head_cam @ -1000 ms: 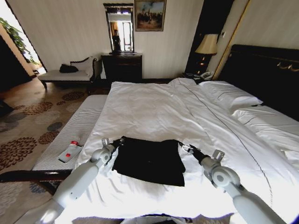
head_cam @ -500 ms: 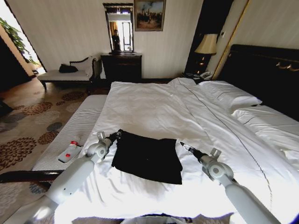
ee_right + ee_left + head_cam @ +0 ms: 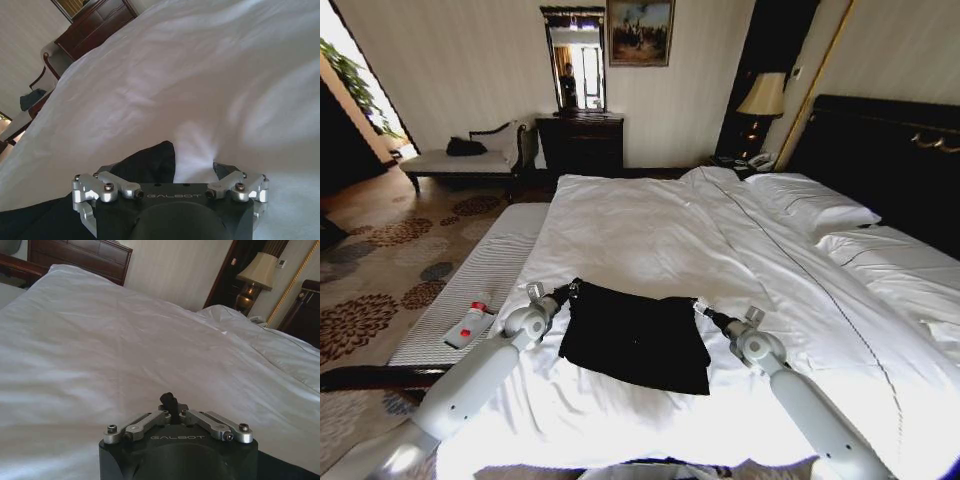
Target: Fold the clothes on the bed.
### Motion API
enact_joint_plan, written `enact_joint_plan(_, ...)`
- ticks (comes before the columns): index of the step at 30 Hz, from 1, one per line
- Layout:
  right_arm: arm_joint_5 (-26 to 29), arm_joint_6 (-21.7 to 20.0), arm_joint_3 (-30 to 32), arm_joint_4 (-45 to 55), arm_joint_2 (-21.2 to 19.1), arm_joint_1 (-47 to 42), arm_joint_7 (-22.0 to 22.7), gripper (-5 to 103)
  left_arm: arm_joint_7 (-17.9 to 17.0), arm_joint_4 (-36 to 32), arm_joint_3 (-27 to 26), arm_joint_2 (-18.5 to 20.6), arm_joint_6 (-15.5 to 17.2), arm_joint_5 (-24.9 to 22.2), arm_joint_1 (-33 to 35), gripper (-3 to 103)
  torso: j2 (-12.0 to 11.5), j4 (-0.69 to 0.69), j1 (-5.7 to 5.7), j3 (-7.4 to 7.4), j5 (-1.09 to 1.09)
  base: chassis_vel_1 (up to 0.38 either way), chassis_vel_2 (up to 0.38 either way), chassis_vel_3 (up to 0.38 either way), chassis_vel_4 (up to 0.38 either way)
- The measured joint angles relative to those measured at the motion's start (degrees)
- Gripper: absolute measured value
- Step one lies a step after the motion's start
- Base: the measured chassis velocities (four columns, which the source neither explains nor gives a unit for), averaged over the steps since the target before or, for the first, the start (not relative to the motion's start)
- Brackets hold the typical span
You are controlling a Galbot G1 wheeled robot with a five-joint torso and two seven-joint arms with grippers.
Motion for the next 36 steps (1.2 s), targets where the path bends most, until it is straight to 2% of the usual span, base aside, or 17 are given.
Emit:
enact_joint_plan(7,0.12,-0.20,-1.34,-2.53,0.56,1.97,-0.11,101,-0.02,0.17,0.69,-0.11,0.02,0.04,-0.37,2,0.00,-0.01,0.00,0.00,0.00,0.000,0.000,0.000,0.000)
enact_joint_plan(10,0.29,-0.23,-1.64,-3.13,0.66,2.39,-0.34,87,0.10,0.30,0.73,-0.12,0.06,0.04,-0.54,2,0.00,0.00,0.00,0.00,0.00,0.000,0.000,0.000,0.000)
enact_joint_plan(12,0.28,-0.22,-1.70,-3.13,0.66,2.40,-0.58,87,0.15,0.33,0.74,-0.12,0.06,0.04,-0.59,2,0.00,-0.01,0.00,0.00,0.00,0.000,0.000,0.000,0.000)
enact_joint_plan(15,0.22,-0.23,-1.89,-3.11,0.74,2.52,-0.89,71,0.28,0.49,0.82,-0.18,0.08,0.07,-0.76,2,0.00,-0.01,0.00,0.00,0.01,0.000,0.000,0.000,0.000)
enact_joint_plan(16,0.22,-0.23,-1.89,-3.11,0.74,2.52,-0.89,71,0.28,0.49,0.82,-0.18,0.08,0.07,-0.76,2,0.00,-0.01,0.00,0.00,0.01,0.000,0.000,0.000,0.000)
enact_joint_plan(18,0.22,-0.23,-1.91,-3.11,0.76,2.62,-0.90,60,0.31,0.54,0.84,-0.34,0.08,0.12,-0.77,2,0.00,0.00,0.00,0.00,0.01,0.000,0.000,0.000,0.000)
enact_joint_plan(21,0.22,-0.23,-1.91,-3.07,0.71,2.64,-0.91,54,0.32,0.53,0.85,-0.51,0.08,0.23,-0.75,2,0.00,0.00,0.00,0.00,0.01,0.000,0.000,0.000,0.000)
enact_joint_plan(25,0.22,-0.18,-1.86,-2.72,0.67,2.59,-0.91,32,0.35,0.54,0.80,-0.65,0.08,0.37,-0.56,2,0.00,0.00,0.00,0.00,0.01,0.000,0.000,0.000,0.000)
enact_joint_plan(26,0.22,-0.18,-1.86,-2.72,0.67,2.59,-0.91,32,0.35,0.54,0.80,-0.65,0.08,0.37,-0.56,2,0.00,0.00,0.00,0.00,0.01,0.000,0.000,0.000,0.000)
enact_joint_plan(29,0.18,-0.11,-1.70,-2.25,0.61,2.27,-0.90,16,0.38,0.73,0.52,-0.83,0.09,0.38,-0.54,2,0.00,0.00,0.00,0.00,0.01,0.000,0.000,0.000,0.000)
enact_joint_plan(31,0.14,-0.09,-1.69,-2.21,0.60,2.23,-0.89,16,0.38,0.79,0.47,-0.90,0.09,0.38,-0.53,2,0.00,0.00,0.00,0.00,0.01,0.000,0.000,0.000,0.000)
enact_joint_plan(34,0.05,-0.03,-1.61,-2.19,0.62,2.14,-0.89,3,0.39,0.96,0.44,-1.14,0.08,0.38,-0.54,2,0.00,0.00,0.00,0.00,0.01,0.000,0.000,0.000,0.000)
enact_joint_plan(36,0.00,-0.01,-1.59,-2.19,0.64,2.10,-0.88,1,0.39,0.99,0.40,-1.22,0.08,0.38,-0.54,2,0.00,0.00,0.00,0.00,0.01,0.000,0.000,0.000,0.000)
